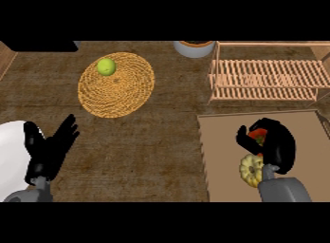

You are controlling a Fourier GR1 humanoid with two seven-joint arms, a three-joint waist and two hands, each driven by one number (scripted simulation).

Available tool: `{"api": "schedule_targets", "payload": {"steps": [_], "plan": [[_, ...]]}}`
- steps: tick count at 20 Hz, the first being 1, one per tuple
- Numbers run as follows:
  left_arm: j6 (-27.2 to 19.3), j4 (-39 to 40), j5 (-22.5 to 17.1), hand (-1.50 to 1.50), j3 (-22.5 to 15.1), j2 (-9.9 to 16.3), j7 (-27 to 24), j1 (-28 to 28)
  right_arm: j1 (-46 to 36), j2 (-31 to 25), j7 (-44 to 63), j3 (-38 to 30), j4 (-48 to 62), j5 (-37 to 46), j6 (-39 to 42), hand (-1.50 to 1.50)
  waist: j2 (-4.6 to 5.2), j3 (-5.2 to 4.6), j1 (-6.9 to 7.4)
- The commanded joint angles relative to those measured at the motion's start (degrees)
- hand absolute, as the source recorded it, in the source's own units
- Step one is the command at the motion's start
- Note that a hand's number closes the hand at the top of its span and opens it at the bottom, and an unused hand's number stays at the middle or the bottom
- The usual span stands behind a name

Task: Pick the tomato from the tray and place it in the tiered shelf

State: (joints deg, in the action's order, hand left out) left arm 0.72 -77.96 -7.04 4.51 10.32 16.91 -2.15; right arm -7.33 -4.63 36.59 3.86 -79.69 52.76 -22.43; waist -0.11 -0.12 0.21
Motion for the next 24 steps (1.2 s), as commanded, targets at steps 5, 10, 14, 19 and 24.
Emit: {"api": "schedule_targets", "payload": {"steps": [5, 10, 14, 19, 24], "plan": [[0.14, 0.53, -0.05, 0.0, -0.38, -0.33, 1.0, -1.1, -0.42, 0.13, -18.12, 19.7, -5.42, -8.3, 22.4, 1.5, -0.16, 0.12, 0.46], [0.23, -0.4, -0.94, 0.0, 1.51, 0.43, -0.4, 2.05, 0.85, -6.88, -11.2, 17.58, -32.39, -10.61, 30.96, 1.5, -0.6, 0.04, -1.28], [1.96, 0.74, -1.83, 0.0, 2.83, 2.28, -0.43, 1.12, -3.11, -7.67, 0.04, 12.76, -46.67, -10.36, 35.82, 1.5, -0.5, -0.01, -1.33], [0.54, 2.46, -0.31, 0.0, 2.12, 0.66, -2.46, -0.36, -10.66, -9.89, 13.35, 2.55, -58.25, -19.57, 47.93, 1.5, -0.2, 0.0, -0.98], [-0.21, -0.78, 1.03, 0.0, -0.22, -0.64, -0.24, 1.39, -26.12, -13.65, 23.56, -10.42, -54.38, -30.26, 54.22, 1.5, -0.17, 0.01, -0.34]]}}
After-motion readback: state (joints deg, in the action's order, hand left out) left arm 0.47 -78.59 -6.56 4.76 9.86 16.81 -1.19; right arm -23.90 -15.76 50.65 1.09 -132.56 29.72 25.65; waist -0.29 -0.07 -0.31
